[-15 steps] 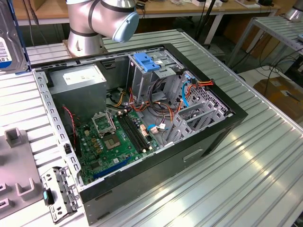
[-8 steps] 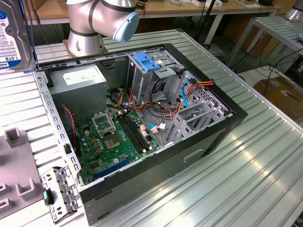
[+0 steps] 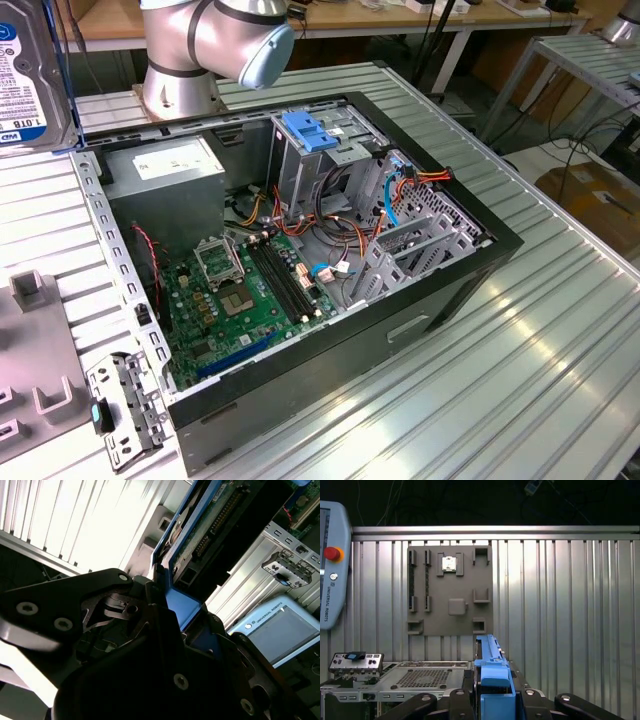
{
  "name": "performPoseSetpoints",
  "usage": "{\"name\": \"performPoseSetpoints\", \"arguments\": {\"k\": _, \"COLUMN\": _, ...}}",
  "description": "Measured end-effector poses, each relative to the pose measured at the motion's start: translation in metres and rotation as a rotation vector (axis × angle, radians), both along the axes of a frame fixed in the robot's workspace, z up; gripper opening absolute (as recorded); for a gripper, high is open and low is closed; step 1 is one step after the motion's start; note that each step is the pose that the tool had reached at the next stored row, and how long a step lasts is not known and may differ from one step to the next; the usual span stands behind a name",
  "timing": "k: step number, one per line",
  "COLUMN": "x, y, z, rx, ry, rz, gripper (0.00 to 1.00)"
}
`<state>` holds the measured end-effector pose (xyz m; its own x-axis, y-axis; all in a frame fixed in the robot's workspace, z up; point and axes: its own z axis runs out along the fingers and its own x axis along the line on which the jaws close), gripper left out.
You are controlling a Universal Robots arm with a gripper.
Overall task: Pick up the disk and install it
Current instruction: 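Pick up the disk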
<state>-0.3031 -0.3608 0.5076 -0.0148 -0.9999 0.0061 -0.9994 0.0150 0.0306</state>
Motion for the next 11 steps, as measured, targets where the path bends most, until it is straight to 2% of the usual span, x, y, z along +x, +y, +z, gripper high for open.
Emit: {"name": "performPoseSetpoints", "arguments": {"k": 11, "x": 0.0085, "y": 0.0, "z": 0.0, "rx": 0.0, "ry": -0.0001, "rz": 0.0, "gripper": 0.37}}
